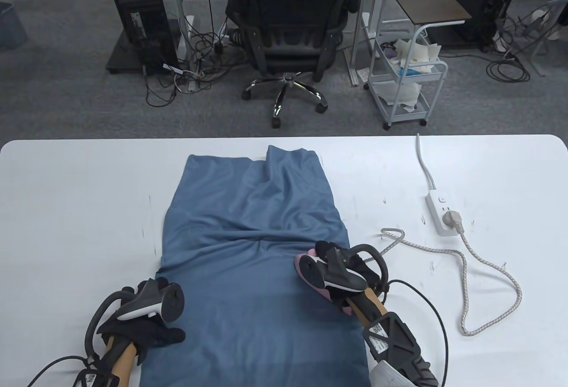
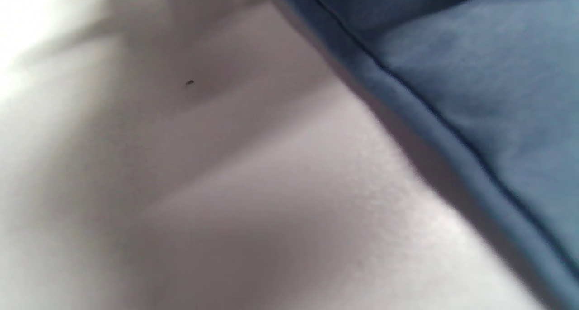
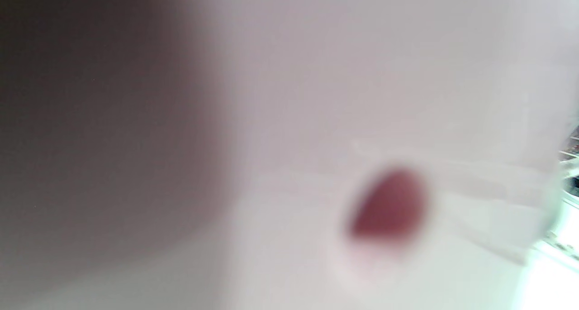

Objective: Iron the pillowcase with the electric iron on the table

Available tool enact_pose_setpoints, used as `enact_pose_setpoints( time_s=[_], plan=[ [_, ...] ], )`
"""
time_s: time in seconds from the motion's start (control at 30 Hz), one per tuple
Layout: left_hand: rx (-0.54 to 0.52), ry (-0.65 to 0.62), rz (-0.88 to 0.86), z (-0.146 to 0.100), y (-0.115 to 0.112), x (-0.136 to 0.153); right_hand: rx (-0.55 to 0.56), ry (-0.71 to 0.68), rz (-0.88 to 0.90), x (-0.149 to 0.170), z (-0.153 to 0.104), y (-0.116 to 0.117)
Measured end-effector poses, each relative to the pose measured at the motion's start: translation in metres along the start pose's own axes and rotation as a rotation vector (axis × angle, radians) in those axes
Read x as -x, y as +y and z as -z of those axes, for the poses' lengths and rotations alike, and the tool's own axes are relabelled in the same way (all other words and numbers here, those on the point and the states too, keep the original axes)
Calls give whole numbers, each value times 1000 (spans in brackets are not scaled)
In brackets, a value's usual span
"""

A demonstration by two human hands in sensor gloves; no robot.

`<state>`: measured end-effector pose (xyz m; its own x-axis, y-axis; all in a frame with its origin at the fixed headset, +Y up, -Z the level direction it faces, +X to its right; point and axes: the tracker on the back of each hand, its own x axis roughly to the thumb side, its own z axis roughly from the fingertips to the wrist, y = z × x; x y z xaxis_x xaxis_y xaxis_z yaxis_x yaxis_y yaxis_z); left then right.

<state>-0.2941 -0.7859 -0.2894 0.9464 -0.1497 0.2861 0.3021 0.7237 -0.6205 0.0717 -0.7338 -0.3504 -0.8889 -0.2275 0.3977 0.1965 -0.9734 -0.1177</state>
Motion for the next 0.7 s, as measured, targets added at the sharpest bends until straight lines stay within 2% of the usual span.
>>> enact_pose_setpoints(
  time_s=[0.2, 0.37, 0.53, 0.6, 0.7],
  plan=[
    [3, 2, -2, 0, 0, 0, -3, -88, 9, -1, -26, -2],
    [6, 10, 3, -1, 1, -1, -11, -33, 7, 19, -26, 3],
    [6, 12, -8, -1, 0, -1, 1, 53, -72, 48, -18, 8],
    [6, 10, -7, 0, 0, -1, -14, 16, -148, 46, -15, 2],
    [12, 7, -5, 0, 1, -1, 13, -141, -354, 19, -12, -22]
  ],
)
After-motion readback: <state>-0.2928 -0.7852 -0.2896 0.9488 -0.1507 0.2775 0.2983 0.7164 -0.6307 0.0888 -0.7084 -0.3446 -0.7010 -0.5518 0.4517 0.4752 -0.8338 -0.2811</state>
